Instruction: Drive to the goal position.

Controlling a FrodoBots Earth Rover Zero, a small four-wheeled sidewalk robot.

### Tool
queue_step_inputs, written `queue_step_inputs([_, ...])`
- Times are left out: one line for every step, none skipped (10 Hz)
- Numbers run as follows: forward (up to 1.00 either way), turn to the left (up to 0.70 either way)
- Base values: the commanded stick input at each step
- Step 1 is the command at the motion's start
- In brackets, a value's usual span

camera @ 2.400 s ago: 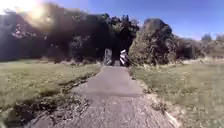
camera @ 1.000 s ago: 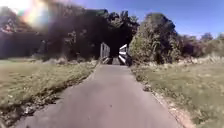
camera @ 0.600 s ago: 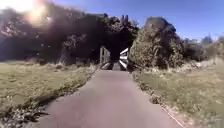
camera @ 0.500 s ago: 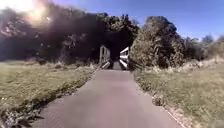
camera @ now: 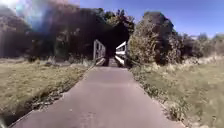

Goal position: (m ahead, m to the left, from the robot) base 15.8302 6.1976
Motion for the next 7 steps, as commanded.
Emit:
queue_step_inputs([1.0, 0.01])
queue_step_inputs([1.0, 0.0])
queue_step_inputs([1.0, 0.0])
queue_step_inputs([1.0, 0.0])
queue_step_inputs([1.0, 0.0])
queue_step_inputs([1.0, 0.0])
queue_step_inputs([1.0, 0.0])
